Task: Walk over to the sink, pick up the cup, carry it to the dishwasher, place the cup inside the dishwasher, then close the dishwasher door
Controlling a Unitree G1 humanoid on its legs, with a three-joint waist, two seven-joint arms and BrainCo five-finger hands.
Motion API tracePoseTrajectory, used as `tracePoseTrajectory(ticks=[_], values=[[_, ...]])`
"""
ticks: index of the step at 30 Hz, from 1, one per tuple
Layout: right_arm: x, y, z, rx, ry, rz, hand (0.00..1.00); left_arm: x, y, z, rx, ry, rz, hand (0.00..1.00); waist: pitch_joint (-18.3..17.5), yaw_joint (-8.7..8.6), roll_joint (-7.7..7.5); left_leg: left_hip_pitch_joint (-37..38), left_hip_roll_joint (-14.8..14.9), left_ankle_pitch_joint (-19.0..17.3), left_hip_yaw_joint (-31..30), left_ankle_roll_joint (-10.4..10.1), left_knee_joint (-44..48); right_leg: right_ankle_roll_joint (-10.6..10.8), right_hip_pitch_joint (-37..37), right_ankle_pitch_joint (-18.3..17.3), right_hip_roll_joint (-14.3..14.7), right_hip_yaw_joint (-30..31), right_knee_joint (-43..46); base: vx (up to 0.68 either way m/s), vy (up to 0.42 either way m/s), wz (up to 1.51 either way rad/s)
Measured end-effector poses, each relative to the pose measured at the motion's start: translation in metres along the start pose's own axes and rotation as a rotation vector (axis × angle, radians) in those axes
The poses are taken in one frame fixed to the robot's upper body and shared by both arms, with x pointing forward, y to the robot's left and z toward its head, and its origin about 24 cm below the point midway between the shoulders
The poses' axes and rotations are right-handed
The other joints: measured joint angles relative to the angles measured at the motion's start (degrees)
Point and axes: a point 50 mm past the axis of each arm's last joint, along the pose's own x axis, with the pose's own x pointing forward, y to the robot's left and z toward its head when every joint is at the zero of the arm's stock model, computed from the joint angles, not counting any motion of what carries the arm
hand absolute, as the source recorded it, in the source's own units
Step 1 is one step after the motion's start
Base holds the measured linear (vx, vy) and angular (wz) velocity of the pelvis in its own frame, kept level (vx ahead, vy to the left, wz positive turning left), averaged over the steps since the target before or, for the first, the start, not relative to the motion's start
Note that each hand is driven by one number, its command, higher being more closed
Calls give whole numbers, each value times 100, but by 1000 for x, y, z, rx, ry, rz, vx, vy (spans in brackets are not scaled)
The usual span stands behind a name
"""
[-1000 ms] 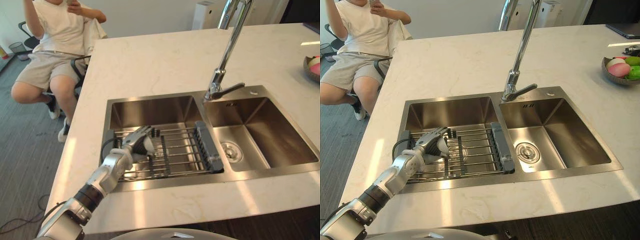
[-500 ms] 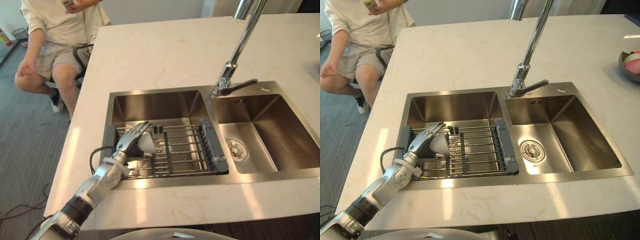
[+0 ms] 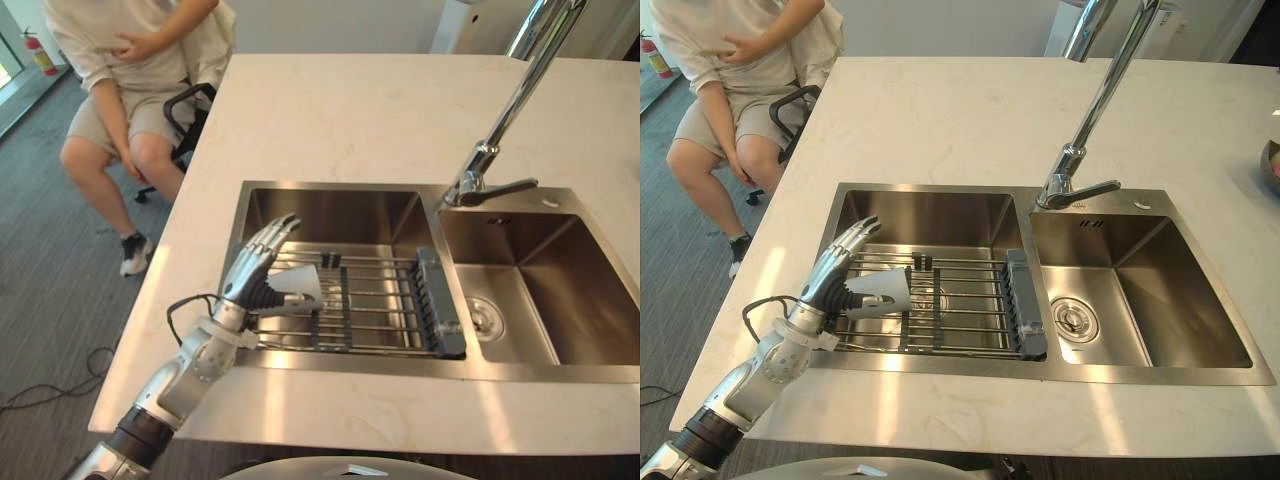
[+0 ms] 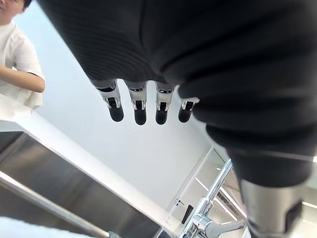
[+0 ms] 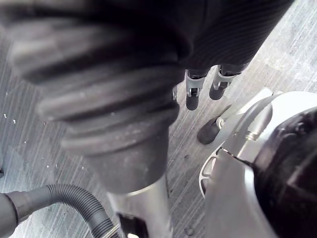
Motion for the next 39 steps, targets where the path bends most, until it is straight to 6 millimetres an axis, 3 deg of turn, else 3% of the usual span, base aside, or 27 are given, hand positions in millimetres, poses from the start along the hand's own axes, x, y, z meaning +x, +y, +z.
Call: tracePoseTrajectory(ticks=[8, 20, 25, 39], values=[[0, -1, -2, 3, 18, -3, 0, -2, -7, -5, 10, 51, -101, 0, -22, 133, 6, 43, -10, 61, -4, 18, -123, 0, -6, 0, 0, -24, 0, 0, 0, 0], [0, -4, 0, 3, 34, -18, 0, -15, -31, -12, -42, 151, -359, 0, -147, 144, 62, 52, -17, 66, 0, 18, -132, 0, -3, 0, -8, -27, 0, 0, 0, 0], [0, -5, 1, 18, 29, -21, 0, -16, -34, -14, -39, 176, -388, 0, -199, 142, 119, 52, -17, 68, 0, 15, -130, 0, -3, 0, -7, -27, 0, 0, 0, 0], [0, -5, 0, 24, 38, -41, 0, -15, -35, -23, -11, 218, -398, 0, -300, 140, 78, 54, -16, 73, 0, 9, -124, 0, -2, 0, -9, -27, -1, 0, 0, 0]])
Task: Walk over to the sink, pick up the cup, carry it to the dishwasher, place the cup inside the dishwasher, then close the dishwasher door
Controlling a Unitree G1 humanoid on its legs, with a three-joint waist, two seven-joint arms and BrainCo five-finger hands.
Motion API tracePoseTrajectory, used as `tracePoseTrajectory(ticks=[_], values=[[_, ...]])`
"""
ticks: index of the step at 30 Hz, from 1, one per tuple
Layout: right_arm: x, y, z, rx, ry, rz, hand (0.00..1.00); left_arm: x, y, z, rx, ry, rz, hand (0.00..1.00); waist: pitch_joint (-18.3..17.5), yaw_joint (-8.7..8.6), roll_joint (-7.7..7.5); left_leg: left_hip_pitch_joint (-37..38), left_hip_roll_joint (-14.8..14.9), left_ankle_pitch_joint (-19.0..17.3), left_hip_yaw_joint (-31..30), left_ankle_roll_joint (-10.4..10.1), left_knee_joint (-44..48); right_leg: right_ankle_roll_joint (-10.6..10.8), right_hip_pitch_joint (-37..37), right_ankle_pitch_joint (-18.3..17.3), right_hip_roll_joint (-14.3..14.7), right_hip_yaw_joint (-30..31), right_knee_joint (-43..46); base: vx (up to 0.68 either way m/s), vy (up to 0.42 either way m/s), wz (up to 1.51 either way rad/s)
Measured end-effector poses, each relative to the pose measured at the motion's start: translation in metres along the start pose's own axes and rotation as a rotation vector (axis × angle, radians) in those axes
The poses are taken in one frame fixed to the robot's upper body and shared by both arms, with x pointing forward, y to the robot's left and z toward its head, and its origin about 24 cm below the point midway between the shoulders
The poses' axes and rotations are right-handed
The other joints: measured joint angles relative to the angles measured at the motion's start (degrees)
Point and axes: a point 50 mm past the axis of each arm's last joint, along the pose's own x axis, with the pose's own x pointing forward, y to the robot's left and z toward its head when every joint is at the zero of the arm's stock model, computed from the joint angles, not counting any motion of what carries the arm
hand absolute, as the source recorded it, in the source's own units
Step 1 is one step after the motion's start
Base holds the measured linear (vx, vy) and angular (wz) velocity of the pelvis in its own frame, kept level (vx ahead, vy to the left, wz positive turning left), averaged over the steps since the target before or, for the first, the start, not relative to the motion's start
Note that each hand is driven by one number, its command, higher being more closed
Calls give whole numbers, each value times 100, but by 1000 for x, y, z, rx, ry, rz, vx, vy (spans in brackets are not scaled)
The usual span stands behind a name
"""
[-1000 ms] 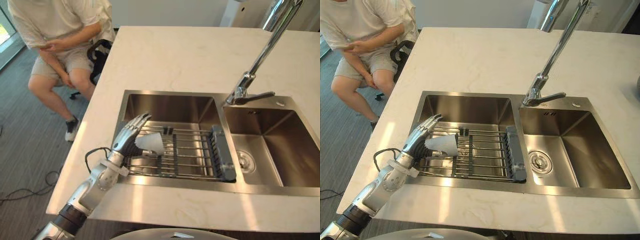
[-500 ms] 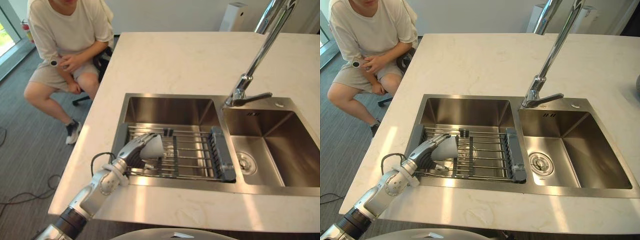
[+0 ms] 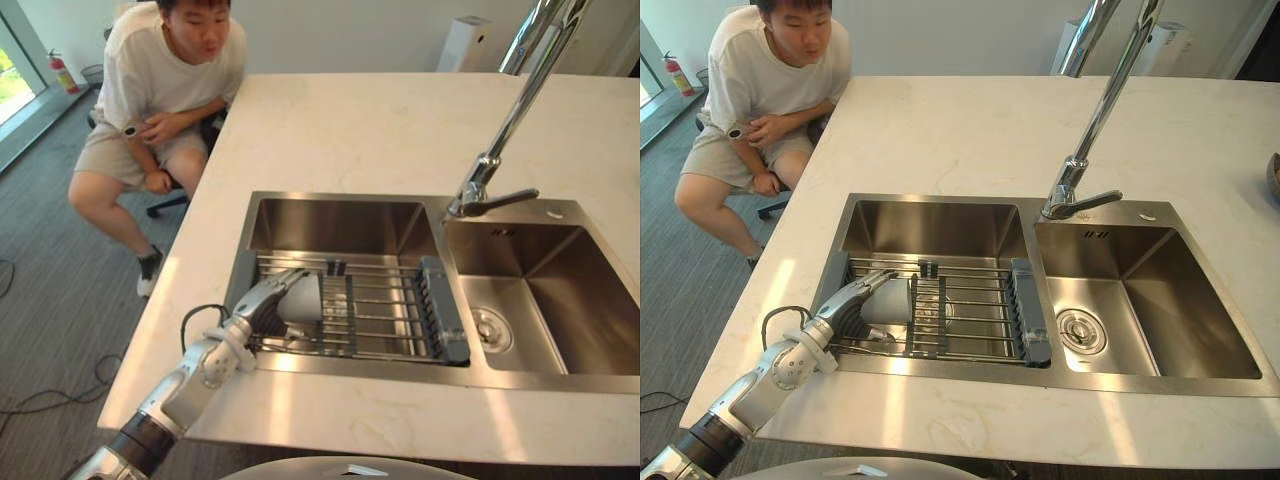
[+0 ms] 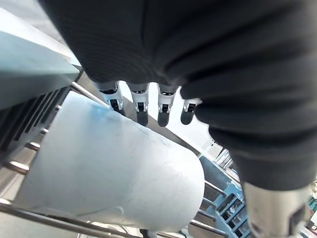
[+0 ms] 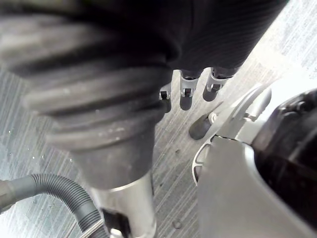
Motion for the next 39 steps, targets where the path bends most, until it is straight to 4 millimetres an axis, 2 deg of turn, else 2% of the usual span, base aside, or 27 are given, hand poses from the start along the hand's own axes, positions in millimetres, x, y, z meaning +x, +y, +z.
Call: tracePoseTrajectory(ticks=[11, 16, 21, 27, 32, 33, 39], values=[[0, -1, 1, -11, 9, -12, 0, 13, 4, -13, 157, 66, -32, 0, -12, -55, -7, 13, 8, 1, 69, -10, 26, -22, -7, 15, 6, 63, 0, 0, 0, -2], [0, 1, -1, -17, 19, -10, 0, 21, 1, -21, 211, 96, -116, 0, -11, -115, -7, 5, 27, -11, 169, -30, 15, -48, -46, 33, 36, 189, 0, -22, 3, -12], [1, 1, -1, -8, 20, -12, 0, 26, -3, -29, 223, 135, -169, 0, -8, -198, -12, -3, 40, -49, 251, -88, -1, -53, -92, 36, 59, 252, 0, -19, 7, -8], [-1, -3, -3, -8, 25, -41, 0, 31, 1, -28, 233, 150, -269, 0, -13, -171, -8, 35, 43, -43, 313, -83, -17, -71, -132, 49, 78, 349, 1, 9, 10, -5], [-1, -3, -3, -9, 17, -41, 0, 37, 7, -31, 201, 218, -356, 0, -11, -302, -8, 55, 33, -38, 314, -75, -2, -72, -129, 50, 73, 363, 2, 3, 4, -1], [-1, -3, -2, -10, 15, -41, 0, 37, 7, -31, 201, 224, -365, 100, -11, -318, -8, 55, 31, -41, 314, -79, -2, -72, -128, 50, 73, 368, 2, 0, 0, 0], [-1, -3, -2, -18, 10, -40, 0, 39, 9, -31, 206, 227, -391, 100, -4, -325, -2, -8, 29, -55, 301, -102, -5, -78, -138, 55, 67, 365, 2, -21, 3, 1]])
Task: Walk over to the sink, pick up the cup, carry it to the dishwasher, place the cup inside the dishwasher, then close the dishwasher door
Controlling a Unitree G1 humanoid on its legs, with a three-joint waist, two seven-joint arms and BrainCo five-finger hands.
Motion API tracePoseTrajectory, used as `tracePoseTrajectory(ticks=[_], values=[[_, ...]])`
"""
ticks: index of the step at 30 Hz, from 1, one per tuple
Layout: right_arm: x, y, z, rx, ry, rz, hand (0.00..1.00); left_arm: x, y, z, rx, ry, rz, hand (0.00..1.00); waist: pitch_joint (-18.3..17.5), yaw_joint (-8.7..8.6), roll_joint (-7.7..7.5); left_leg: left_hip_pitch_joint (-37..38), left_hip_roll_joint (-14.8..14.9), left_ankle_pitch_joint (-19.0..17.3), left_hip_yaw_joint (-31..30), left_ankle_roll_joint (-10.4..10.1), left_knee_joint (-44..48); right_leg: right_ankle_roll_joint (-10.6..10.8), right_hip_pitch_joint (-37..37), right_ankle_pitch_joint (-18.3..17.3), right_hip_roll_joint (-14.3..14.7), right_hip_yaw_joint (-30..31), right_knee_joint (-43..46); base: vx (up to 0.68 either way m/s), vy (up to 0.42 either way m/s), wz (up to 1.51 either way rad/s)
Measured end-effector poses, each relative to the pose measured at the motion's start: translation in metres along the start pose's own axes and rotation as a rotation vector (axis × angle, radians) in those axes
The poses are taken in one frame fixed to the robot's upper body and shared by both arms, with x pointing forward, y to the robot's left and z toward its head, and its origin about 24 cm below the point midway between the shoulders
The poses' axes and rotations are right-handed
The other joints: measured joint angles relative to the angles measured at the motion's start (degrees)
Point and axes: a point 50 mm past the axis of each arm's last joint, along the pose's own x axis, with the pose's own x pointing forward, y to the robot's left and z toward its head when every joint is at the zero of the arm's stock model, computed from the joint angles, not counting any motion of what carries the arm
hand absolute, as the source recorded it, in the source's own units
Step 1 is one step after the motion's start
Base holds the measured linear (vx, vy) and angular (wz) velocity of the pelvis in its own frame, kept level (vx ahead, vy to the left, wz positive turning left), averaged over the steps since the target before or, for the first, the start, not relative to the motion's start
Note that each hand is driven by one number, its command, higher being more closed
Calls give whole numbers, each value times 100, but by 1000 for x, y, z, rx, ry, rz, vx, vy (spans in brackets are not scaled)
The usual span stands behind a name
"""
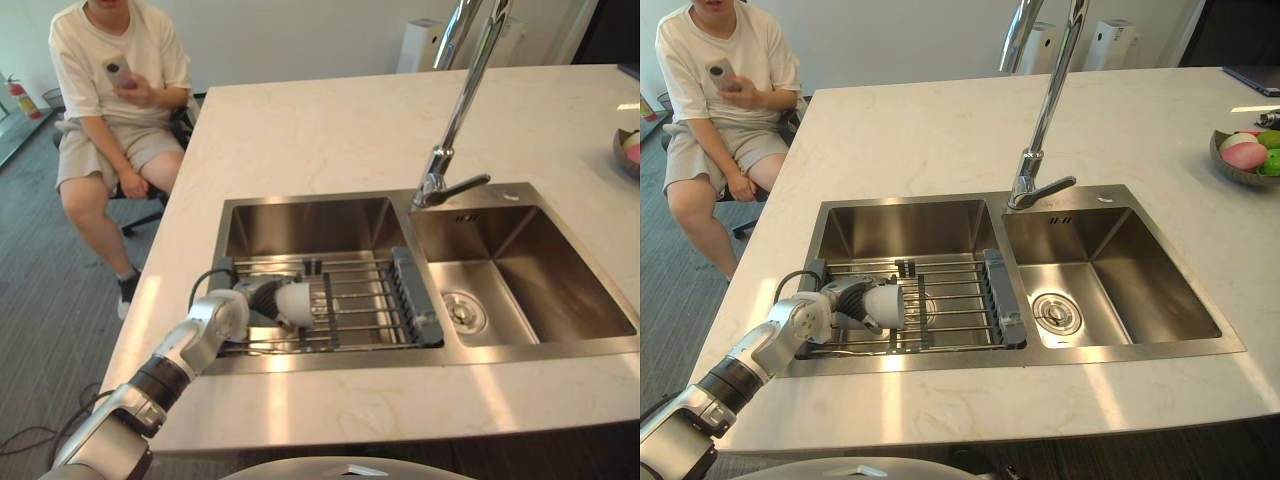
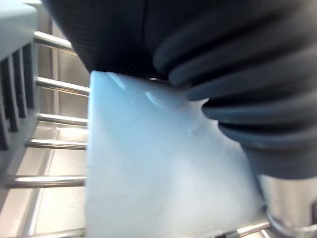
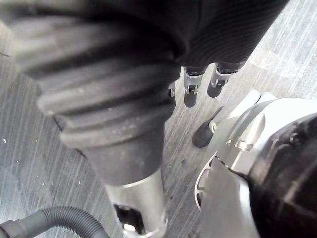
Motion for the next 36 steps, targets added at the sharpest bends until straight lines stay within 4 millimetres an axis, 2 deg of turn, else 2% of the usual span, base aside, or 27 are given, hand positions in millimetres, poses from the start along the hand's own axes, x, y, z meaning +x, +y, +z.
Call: tracePoseTrajectory(ticks=[7, 12, 14, 16, 18, 20, 21, 22, 23, 24, 25, 26, 27, 29, 33, 36], values=[[0, -1, 1, -4, -1, -1, 0, 1, -2, 3, 18, -34, 26, 100, 24, -26, 34, -26, -10, 3, -2, 1, -3, 3, -25, -4, -6, 13, 1, 0, 0, 0], [0, -1, 3, -19, -4, 0, 0, -6, -7, 0, -29, -112, 197, 100, 110, -29, 126, -82, -19, 12, -30, 11, -25, 4, -61, -5, -18, -21, 2, 18, 11, 2], [0, -1, 4, -22, -6, 2, 0, -9, -5, -2, -105, -124, 283, 100, 138, -35, 153, -77, -18, 17, -73, 13, -30, 3, -67, -5, -15, -52, 7, 59, 17, 8], [1, 2, 6, -13, -11, 12, 0, -20, 4, -9, -334, -133, 407, 100, 176, -58, 196, -62, -9, 63, -112, 58, -23, 1, -52, -30, -7, -104, 38, 73, 11, 9], [1, 5, 6, -8, -13, 27, 0, -33, 19, -20, -517, -156, 532, 100, 248, -54, 143, -70, 0, 72, -159, 53, -24, -6, -32, -47, -4, -169, 40, 29, 3, 12], [1, 7, 8, 16, -22, 36, 0, -53, 45, -28, -669, -218, 691, 100, 279, 47, 87, -69, 13, 75, -164, 52, -22, -13, -17, -54, 5, -186, 41, 24, 7, 8], [1, 7, 12, 31, -35, 41, 0, -70, 66, -37, -755, -258, 813, 100, 283, 114, 77, -37, 13, 75, -170, 52, -23, -9, 25, -61, 4, -204, 42, 21, 13, 5], [1, 7, 14, 37, -43, 41, 0, -80, 76, -41, -795, -284, 874, 100, 284, 162, 77, -1, 11, 74, -170, 52, -23, -2, 58, -69, 1, -212, 42, 24, 22, 10], [0, 7, 18, 51, -56, 47, 0, -99, 94, -49, -872, -353, 983, 100, 277, 242, 74, 44, 2, 74, -191, 51, -11, 3, 127, -91, -21, -232, 42, 12, 37, 13], [0, 7, 20, 74, -64, 60, 0, -116, 109, -49, -912, -440, 1061, 100, 259, 341, 65, 33, -9, 74, -234, 52, 9, 14, 142, -100, -41, -276, 41, 3, 35, 20], [0, 7, 20, 78, -65, 61, 0, -123, 114, -48, -930, -490, 1080, 100, 248, 379, 56, 4, -13, 74, -271, 52, 20, 16, 141, -102, -50, -312, 41, -13, 33, 25], [0, 7, 19, 77, -63, 62, 0, -132, 121, -44, -956, -578, 1083, 100, 242, 508, 44, -17, -16, 75, -317, 53, 26, 17, 146, -103, -60, -359, 41, -17, 17, 20], [0, 8, 17, 83, -57, 71, 0, -135, 124, -40, -971, -631, 1067, 100, 230, 655, 24, -21, -17, 75, -321, 53, 36, 17, 152, -103, -64, -371, 41, -25, 18, 16], [-1, 11, 16, 85, -55, 93, 0, -135, 123, -39, -1009, -680, 1038, 100, 200, 732, -16, -47, -23, 83, -368, 67, 54, 16, 169, -104, -80, -453, 41, -35, 12, 17], [-1, 13, 13, 118, -63, 104, 0, -132, 117, -41, -1146, -751, 988, 100, 105, 796, -123, -98, -51, 105, -454, 103, 91, 12, 169, -99, -117, -515, 41, -35, 18, 9], [-3, 10, 6, 100, -50, 90, 0, -134, 113, -39, -1168, -785, 954, 100, 50, 842, -207, -132, -57, 88, -455, 129, 150, 8, 170, -88, -132, -518, 42, -20, 16, 0]])
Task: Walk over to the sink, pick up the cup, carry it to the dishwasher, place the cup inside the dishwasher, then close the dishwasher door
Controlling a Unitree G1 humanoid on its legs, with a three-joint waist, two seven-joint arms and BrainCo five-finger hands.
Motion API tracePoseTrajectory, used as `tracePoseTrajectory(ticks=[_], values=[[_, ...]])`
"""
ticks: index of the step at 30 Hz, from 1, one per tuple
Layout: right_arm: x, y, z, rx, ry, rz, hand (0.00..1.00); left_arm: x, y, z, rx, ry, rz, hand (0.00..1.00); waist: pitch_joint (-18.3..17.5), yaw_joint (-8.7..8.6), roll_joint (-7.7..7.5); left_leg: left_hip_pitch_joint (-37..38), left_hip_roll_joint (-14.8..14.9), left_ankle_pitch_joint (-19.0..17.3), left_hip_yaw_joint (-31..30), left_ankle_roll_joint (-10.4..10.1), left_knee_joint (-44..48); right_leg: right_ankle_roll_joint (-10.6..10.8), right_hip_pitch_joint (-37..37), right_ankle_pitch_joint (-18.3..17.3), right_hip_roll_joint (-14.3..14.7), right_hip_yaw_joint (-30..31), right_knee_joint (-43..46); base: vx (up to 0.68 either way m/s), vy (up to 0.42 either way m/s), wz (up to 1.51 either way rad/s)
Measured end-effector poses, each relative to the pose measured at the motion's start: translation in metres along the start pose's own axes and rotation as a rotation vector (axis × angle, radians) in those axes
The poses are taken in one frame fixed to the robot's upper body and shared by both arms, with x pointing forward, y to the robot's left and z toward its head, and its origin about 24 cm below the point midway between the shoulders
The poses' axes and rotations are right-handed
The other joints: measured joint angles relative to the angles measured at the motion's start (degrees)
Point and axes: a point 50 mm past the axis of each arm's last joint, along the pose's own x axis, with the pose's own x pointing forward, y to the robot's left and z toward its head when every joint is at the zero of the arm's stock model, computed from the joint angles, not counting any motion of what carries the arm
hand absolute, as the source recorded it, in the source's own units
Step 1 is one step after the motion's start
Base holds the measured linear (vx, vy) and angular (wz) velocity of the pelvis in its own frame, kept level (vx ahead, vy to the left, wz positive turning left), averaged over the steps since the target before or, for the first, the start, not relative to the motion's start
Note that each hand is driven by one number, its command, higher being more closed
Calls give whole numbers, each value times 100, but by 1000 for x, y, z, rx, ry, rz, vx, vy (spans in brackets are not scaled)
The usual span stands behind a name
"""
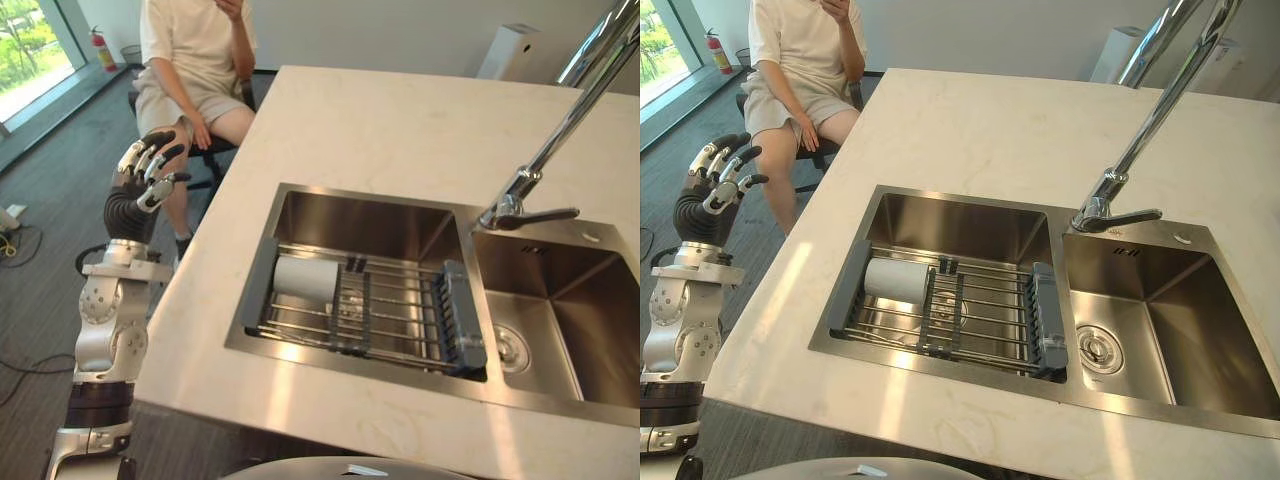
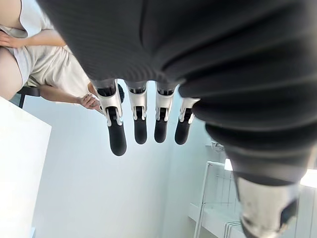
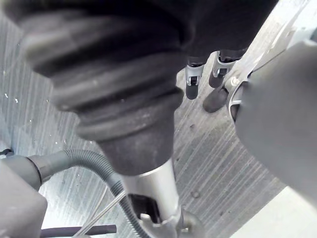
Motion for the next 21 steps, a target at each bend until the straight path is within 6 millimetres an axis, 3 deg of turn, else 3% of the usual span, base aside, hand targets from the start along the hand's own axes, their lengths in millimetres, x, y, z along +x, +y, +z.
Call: tracePoseTrajectory(ticks=[1, 2, 6, 9, 13, 15, 18, 21], values=[[-2, -4, -3, 10, 3, -10, 0, -2, -2, -2, -9, 14, -24, 100, -30, 40, -20, -43, -5, -3, -5, 8, 7, 2, 7, 4, -6, -5, 1, 0, 0, 0], [-2, -5, -3, 13, 3, -13, 0, -2, -2, -3, -11, 18, -29, 0, -44, 45, -24, -52, -5, -4, -7, 8, 11, 2, 3, 4, -8, -8, 1, -32, 32, 3], [-4, -9, -7, 33, 6, -27, 0, -7, -7, -12, -3, 61, -52, 0, -145, 119, -43, -66, -10, -1, -17, 18, 11, 3, -2, 8, -12, -22, 2, 0, 0, 0], [-4, -8, -7, 34, 8, -26, 0, -9, -13, -17, 121, 104, -102, 0, -208, 127, -40, -64, -11, -1, -11, 18, 9, 6, 0, 11, -12, -26, 3, 0, 0, 0], [-3, -6, -10, 21, 19, -21, 0, -11, -54, -29, 282, 129, -305, 0, -236, 155, -66, -63, -12, -11, 2, 29, 11, 14, 1, 23, -12, -15, 3, 3, 9, -1], [-3, -5, -9, 17, 22, -18, 0, -19, -90, -38, 364, 132, -464, 0, -256, 136, -53, -64, -13, -29, 35, 34, 16, 19, -26, 28, -12, 34, 3, 11, 33, -11], [-3, -7, -9, 18, 25, -27, 0, -28, -114, -51, 474, 150, -566, 0, -279, 62, -16, -55, -8, -45, 137, 35, 16, 17, -57, 33, 0, 106, 3, 9, 27, -13], [-4, -13, -11, 11, 42, -51, 0, -37, -123, -65, 585, 182, -628, 0, -297, -1, 33, -1, -3, -71, 206, 32, 8, 23, -61, 52, 16, 205, 2, 5, 22, -18]])
